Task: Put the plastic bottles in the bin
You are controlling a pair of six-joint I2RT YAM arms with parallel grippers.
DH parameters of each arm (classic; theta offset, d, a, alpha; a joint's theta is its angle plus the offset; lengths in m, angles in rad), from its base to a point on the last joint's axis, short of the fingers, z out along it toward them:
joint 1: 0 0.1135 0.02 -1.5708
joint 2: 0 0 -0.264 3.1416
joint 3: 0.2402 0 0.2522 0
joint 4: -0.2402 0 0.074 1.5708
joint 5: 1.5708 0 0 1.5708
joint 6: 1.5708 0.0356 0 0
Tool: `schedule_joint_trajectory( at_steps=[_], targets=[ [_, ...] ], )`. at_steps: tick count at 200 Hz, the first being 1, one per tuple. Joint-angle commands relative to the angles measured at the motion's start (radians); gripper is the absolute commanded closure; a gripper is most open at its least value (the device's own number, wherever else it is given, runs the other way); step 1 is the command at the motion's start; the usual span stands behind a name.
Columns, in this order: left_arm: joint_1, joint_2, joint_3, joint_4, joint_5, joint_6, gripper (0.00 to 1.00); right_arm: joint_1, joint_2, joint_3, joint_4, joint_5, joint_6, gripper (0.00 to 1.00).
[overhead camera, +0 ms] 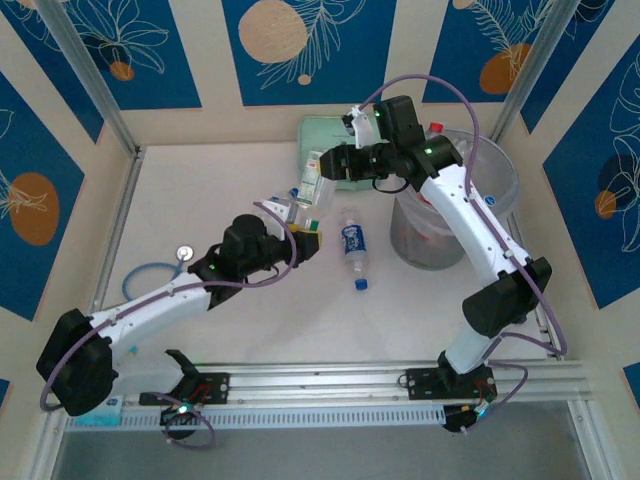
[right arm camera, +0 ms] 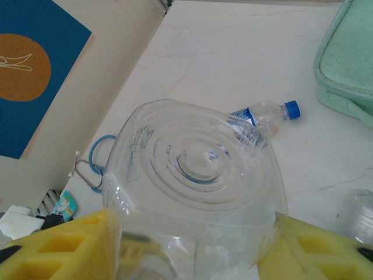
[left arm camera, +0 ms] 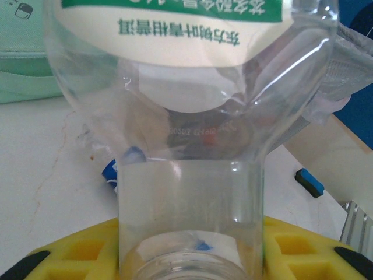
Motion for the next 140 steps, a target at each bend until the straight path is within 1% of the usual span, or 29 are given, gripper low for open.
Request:
schedule_joint_trajectory(
  at_steps=[1, 4, 9, 15, 23, 32, 44, 49, 60, 69, 105, 126, 140],
  targets=[
    [-0.004, -0.011, -0.01, 0.054, 0.032, 0.018, 0.45, -0.026, -0.019, 0.057, -0.033, 0.063, -0.054, 0.46],
    [-0.005, -0.012, -0.01, 0.054, 0.032, 0.019, 0.41, -0.033, -0.025, 0.063, -0.038, 0.067, -0.057, 0.47],
    [-0.005, -0.012, -0.01, 0.055, 0.032, 0.023, 0.3, -0.04, -0.034, 0.075, -0.046, 0.074, -0.064, 0.48],
    [-0.004, -0.012, -0.011, 0.056, 0.034, 0.024, 0.2, -0.05, -0.047, 0.089, -0.058, 0.086, -0.073, 0.49],
    [-0.003, -0.012, -0.013, 0.057, 0.034, 0.028, 0.1, -0.058, -0.068, 0.115, -0.078, 0.115, -0.087, 0.51],
    [-0.003, -0.011, -0.014, 0.052, 0.031, 0.028, 0.05, -0.066, -0.095, 0.139, -0.101, 0.16, -0.109, 0.53],
    [-0.003, -0.008, -0.012, 0.037, 0.02, 0.03, 0.03, -0.081, -0.131, 0.168, -0.132, 0.226, -0.139, 0.55],
    [-0.003, -0.008, -0.013, 0.032, 0.017, 0.031, 0.02, -0.096, -0.153, 0.177, -0.146, 0.267, -0.153, 0.56],
    [-0.002, 0.0, -0.013, 0.025, 0.009, 0.034, 0.02, -0.133, -0.191, 0.18, -0.152, 0.319, -0.164, 0.58],
    [-0.001, 0.008, -0.012, 0.022, 0.005, 0.035, 0.02, -0.198, -0.224, 0.176, -0.15, 0.351, -0.162, 0.6],
    [0.0, 0.063, 0.04, -0.003, 0.017, 0.037, 0.02, -0.419, -0.288, 0.189, -0.157, 0.385, -0.133, 0.72],
    [0.001, 0.09, 0.052, 0.006, 0.017, 0.033, 0.02, -0.472, -0.29, 0.185, -0.199, 0.481, -0.153, 0.74],
    [0.0, 0.102, 0.053, 0.014, 0.02, 0.024, 0.03, -0.494, -0.305, 0.135, -0.198, 0.531, -0.163, 0.76]
  ],
)
